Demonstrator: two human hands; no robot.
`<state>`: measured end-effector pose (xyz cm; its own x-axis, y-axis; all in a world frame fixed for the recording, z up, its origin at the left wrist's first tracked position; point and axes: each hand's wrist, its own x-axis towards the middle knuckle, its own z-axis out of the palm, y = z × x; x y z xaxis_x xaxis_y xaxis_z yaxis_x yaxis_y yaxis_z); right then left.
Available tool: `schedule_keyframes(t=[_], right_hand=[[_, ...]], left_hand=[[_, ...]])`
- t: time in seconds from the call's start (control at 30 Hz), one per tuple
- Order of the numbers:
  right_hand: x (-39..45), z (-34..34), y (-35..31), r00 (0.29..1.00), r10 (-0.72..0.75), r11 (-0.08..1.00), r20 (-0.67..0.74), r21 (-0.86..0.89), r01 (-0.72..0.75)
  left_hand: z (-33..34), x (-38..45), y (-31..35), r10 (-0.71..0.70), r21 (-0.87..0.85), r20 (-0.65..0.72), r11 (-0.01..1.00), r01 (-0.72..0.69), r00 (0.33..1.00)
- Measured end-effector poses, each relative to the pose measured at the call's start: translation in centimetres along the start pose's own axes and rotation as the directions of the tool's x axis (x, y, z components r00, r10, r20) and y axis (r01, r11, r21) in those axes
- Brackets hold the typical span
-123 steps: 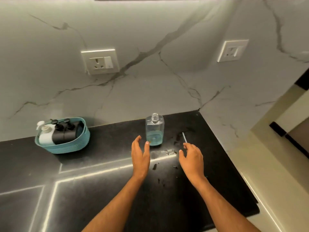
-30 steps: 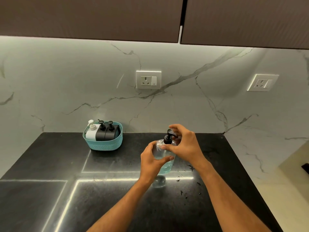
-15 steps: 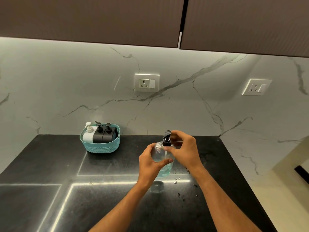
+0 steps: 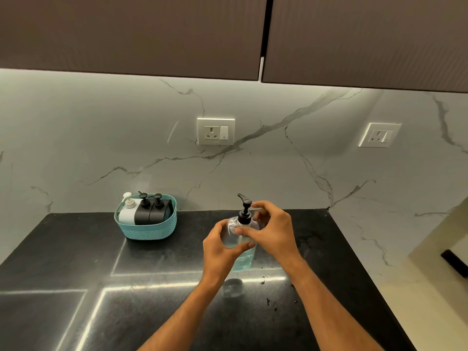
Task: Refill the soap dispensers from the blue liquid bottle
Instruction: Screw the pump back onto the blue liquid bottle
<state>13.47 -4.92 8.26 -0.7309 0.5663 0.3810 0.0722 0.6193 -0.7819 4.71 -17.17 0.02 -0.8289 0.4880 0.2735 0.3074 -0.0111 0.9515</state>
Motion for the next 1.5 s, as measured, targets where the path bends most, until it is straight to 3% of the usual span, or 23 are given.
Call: schedule_keyframes(t=[0.17, 0.57, 0.73, 0.9, 1.07, 1.2, 1.3, 1.5], right_hand=[[0.0, 0.1, 0.0, 1.0, -0.026, 0.999, -0.002, 0.042, 0.026], [-0.1, 0.4, 0.2, 0.998, 0.046, 0.996, -0.045, -0.072, -0.049], [-0.1, -0.2, 0.3, 0.999, 0.028, 1.0, 0.03, -0.004, -0.028], [0.0, -0.5, 0.4, 1.0, 0.027, 1.0, -0.013, -0.006, -0.027], [-0.1, -0.8, 0.1, 0.999, 0.023, 0.999, 0.029, 0.048, -0.025], [-0.3, -0.6, 0.4, 0.996, 0.085, 0.986, -0.039, 0.148, -0.078], [-0.4, -0.3, 0.3, 0.994, 0.088, 0.991, -0.068, 0.104, -0.081], [-0.6, -0.3, 0.2, 0.999, 0.048, 0.989, -0.012, 0.142, -0.046]], left_hand=[[0.1, 0.1, 0.1, 0.001, 0.018, 0.012, 1.0, -0.001, 1.0], [0.9, -0.1, -0.5, 0.004, 0.057, 0.033, 0.998, -0.006, 0.999], [0.6, 0.1, 0.0, 0.007, 0.039, 0.015, 0.999, -0.008, 1.0], [0.8, 0.0, 0.2, 0.006, 0.046, 0.031, 0.999, -0.007, 1.0], [1.1, -0.1, 0.1, 0.003, 0.036, 0.026, 0.999, -0.004, 1.0], [1.2, 0.0, 0.3, 0.011, 0.033, 0.037, 0.999, -0.013, 0.999], [1.3, -0.1, 0.4, 0.019, 0.042, 0.033, 0.999, -0.02, 0.999], [1.1, -0.2, 0.4, 0.019, 0.037, 0.023, 0.999, -0.019, 1.0]])
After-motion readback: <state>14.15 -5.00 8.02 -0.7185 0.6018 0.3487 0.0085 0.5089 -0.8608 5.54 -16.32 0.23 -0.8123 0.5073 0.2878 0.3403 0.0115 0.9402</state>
